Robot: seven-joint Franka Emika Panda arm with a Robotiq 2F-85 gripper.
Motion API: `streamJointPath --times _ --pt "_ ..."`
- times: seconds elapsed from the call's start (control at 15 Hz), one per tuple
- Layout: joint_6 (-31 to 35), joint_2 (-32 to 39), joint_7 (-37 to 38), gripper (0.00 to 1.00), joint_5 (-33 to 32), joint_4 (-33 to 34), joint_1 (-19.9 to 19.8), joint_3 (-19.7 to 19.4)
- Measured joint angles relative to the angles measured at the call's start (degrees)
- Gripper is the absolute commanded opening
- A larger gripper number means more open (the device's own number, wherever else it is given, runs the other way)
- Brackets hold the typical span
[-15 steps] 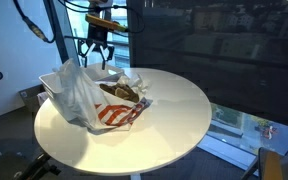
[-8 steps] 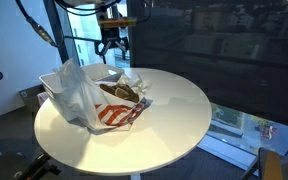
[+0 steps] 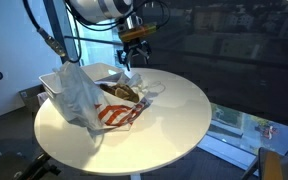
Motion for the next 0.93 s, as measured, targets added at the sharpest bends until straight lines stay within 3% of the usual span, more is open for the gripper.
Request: streamJointPath --times 0.27,0.67,0.73,0.8,0.93 --pt "0.72 2.1 0.23 1.0 -0.03 -0.61 -0.9 -0.3" --pt "8.43 7.63 -0.21 1.0 -0.61 -0.42 -1.41 -0.3" --pt "9.61 8.42 -0.22 0.75 -1.12 -0.4 -1.54 -0.3" --pt "10.73 9.12 -0.22 0.73 -1.58 -0.39 -1.69 -0.3" --pt "12.75 10.07 -0.18 0.58 -3.89 -0.45 -1.79 -0.56"
